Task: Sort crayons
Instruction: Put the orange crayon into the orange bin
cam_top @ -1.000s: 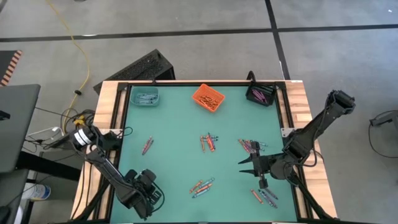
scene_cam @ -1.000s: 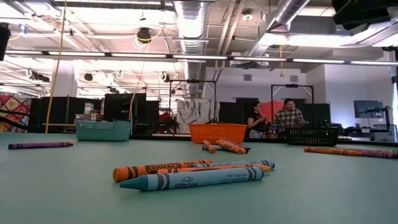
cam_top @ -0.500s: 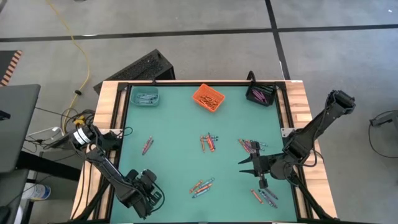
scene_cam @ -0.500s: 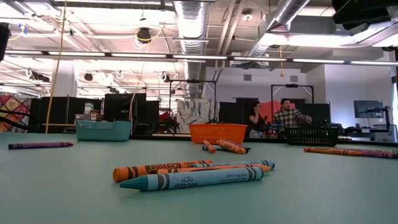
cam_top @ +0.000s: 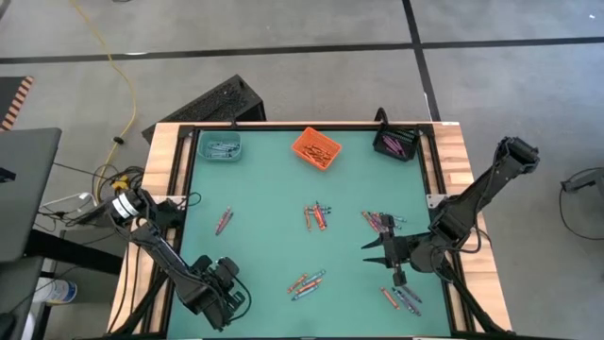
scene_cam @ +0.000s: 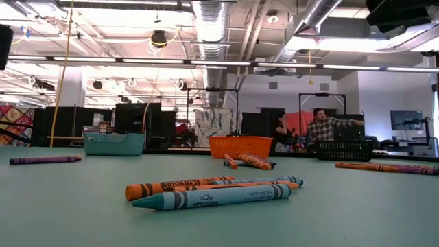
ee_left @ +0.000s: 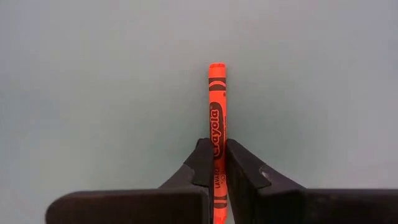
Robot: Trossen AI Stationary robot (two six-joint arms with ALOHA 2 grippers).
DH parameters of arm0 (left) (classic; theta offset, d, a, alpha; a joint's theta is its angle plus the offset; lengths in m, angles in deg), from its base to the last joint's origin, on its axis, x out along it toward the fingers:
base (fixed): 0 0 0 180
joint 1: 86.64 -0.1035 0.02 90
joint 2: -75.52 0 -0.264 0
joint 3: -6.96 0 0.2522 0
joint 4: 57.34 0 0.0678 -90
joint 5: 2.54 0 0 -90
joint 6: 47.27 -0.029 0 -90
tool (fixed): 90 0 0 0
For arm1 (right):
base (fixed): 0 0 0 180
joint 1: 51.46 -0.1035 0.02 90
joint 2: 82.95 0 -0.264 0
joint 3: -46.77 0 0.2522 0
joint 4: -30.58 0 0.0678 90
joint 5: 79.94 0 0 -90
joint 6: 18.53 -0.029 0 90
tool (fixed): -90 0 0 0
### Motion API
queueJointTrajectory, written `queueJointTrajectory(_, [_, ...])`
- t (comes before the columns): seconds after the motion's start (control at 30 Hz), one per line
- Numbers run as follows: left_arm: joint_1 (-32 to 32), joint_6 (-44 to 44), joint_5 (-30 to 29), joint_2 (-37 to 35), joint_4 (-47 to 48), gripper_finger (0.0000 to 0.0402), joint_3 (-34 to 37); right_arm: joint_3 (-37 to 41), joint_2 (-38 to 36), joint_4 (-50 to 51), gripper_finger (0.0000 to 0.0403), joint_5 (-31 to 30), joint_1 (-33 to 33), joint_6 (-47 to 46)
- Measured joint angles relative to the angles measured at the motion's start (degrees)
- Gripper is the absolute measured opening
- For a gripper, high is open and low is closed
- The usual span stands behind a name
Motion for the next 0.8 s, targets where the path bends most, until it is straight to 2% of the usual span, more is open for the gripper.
queueJointTrajectory(0.1, [-0.97, -2.38, -1.47, -1.11, 0.54, 0.0007, 0.11, 0.0, 0.0, -0.02, 0.0133, 0.02, -0.02, -0.35])
queueJointTrajectory(0.27, [-4.29, -7.16, -8.42, -3.93, 5.87, 0.0007, 0.44, 0.0, 0.0, -0.04, 0.0133, 0.02, -0.02, -0.56])
queueJointTrajectory(0.37, [-7.13, -11.7, -8.96, -6.0, 8.58, 0.0006, 0.39, 0.0, 0.0, -0.04, 0.0133, 0.02, -0.02, -1.87])
queueJointTrajectory(0.57, [-17.15, -25.78, -14.87, -11.81, 14.95, 0.0006, 0.2, 0.0, 1.97, -0.01, 0.0133, 0.02, -0.97, -6.3])
queueJointTrajectory(0.8, [-33.34, -45.97, -20.21, -19.28, 19.13, 0.0006, 0.2, 0.0, 10.41, -0.22, 0.0133, 0.26, -3.37, -14.31])
